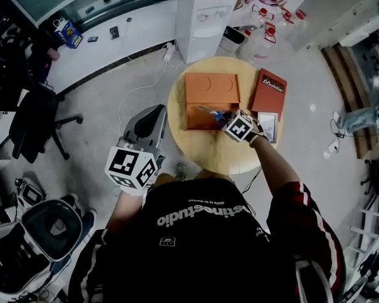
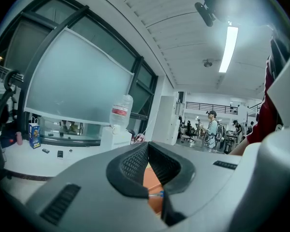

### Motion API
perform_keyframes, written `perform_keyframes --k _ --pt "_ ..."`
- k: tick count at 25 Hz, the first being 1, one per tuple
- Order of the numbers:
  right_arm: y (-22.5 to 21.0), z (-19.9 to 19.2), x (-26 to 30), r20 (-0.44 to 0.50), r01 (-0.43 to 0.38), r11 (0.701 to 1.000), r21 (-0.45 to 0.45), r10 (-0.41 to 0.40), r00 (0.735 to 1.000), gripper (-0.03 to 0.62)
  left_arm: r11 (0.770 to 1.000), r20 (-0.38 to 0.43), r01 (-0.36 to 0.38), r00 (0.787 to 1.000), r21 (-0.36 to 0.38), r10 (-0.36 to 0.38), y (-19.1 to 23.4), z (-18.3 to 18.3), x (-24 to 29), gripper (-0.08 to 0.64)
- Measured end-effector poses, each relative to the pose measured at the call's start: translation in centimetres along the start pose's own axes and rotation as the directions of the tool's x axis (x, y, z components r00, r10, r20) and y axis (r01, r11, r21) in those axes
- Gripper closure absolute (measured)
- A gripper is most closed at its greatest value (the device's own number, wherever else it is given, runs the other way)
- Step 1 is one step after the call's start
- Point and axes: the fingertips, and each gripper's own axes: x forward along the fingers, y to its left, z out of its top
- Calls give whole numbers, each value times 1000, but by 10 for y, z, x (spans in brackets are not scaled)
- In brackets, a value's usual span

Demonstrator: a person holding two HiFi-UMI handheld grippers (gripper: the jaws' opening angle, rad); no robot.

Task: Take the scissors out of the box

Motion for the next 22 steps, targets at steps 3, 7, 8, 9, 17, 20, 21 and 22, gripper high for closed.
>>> perform_keyframes --k 3,7,8,9,17,20,21,22 --pt "-1 -3 -9 24 18 999 36 -18 1000 483 1000 3 25 1000 3 -25 -4 1 4 543" --pt "-3 -2 -29 73 65 995 73 -70 995 483 998 7 59 998 7 -59 -11 3 10 543" --pt "-5 0 -34 91 82 994 77 -89 992 483 998 7 68 998 8 -68 -13 3 11 543" --pt "-7 1 -39 109 98 992 83 -107 988 483 997 8 76 997 9 -76 -14 3 13 543" --pt "-13 11 -87 253 176 948 264 -244 936 484 990 5 136 991 22 -136 -23 6 23 543" --pt "-18 18 -108 298 193 926 325 -294 908 484 987 4 158 987 28 -158 -26 8 30 543" --pt "-19 19 -115 312 197 918 345 -310 898 485 986 2 166 986 30 -166 -28 9 33 543" --pt "-20 21 -122 326 200 909 365 -326 887 484 984 1 176 984 32 -176 -30 10 36 543"
